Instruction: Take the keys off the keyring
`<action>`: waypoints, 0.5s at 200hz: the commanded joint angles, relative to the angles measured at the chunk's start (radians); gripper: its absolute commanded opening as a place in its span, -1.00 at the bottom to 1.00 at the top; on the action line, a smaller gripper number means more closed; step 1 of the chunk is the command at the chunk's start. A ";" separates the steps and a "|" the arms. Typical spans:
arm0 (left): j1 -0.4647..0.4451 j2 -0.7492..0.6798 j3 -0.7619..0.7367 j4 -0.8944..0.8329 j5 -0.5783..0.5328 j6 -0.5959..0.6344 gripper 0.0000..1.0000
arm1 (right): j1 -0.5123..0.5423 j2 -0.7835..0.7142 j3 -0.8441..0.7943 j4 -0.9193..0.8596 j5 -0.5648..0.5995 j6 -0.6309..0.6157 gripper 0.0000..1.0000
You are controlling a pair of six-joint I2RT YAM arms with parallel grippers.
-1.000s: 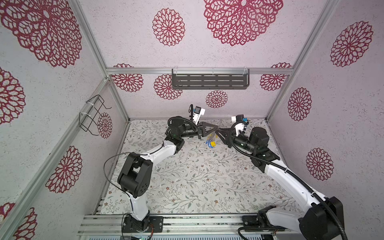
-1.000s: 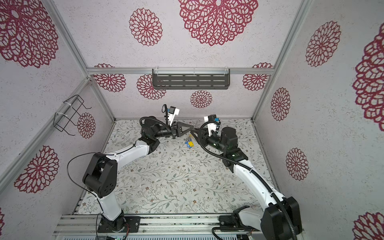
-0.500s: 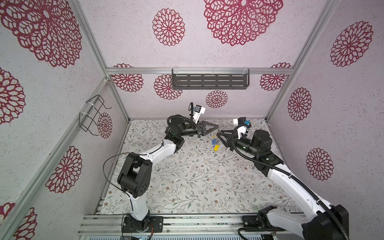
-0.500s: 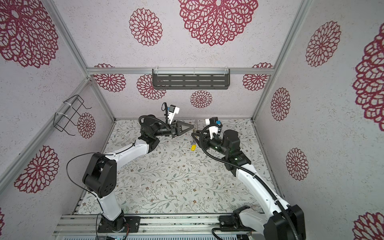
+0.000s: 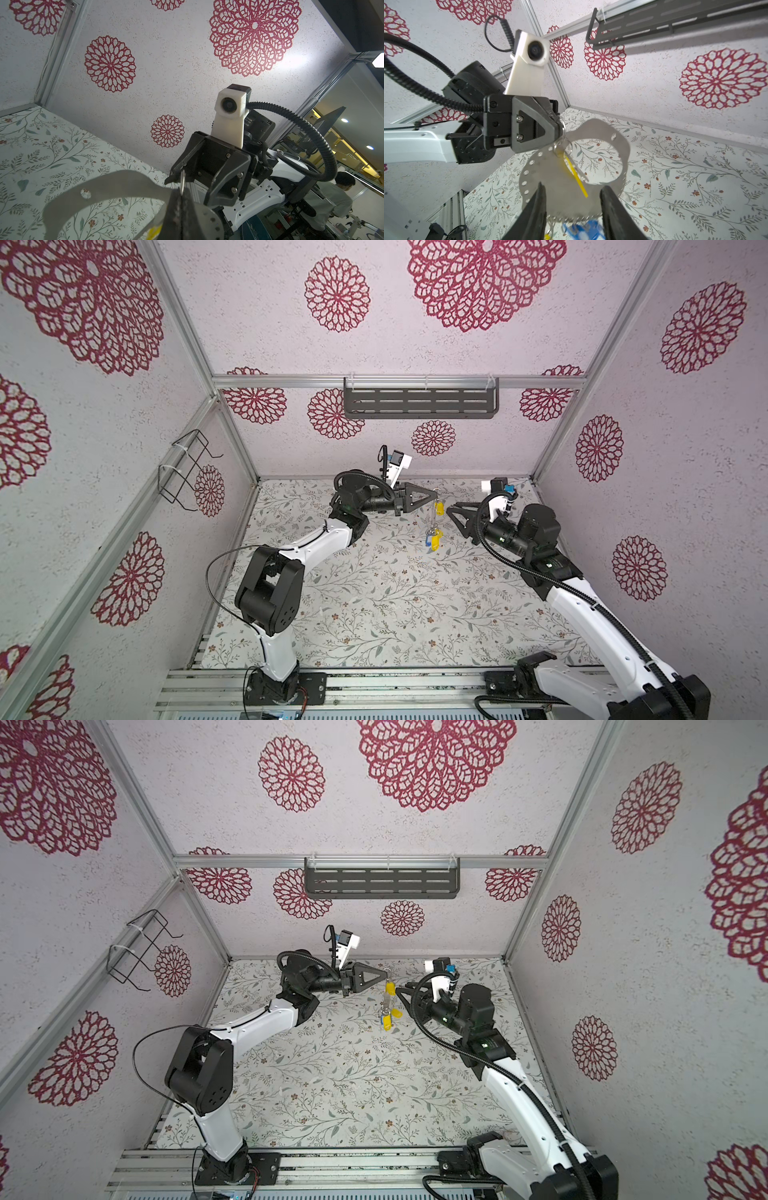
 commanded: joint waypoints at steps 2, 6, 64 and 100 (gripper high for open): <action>0.000 -0.020 0.029 0.028 0.007 0.004 -1.00 | -0.003 0.037 0.033 0.053 -0.049 -0.007 -0.09; -0.002 -0.020 0.030 0.024 0.008 0.005 -1.00 | 0.000 0.044 0.035 0.061 -0.051 -0.005 -0.08; -0.012 -0.018 0.045 -0.012 0.006 0.025 -1.00 | 0.039 0.128 0.101 0.090 -0.025 -0.036 0.09; -0.016 -0.018 0.050 -0.017 0.006 0.026 -1.00 | 0.072 0.167 0.137 0.085 0.009 -0.062 0.08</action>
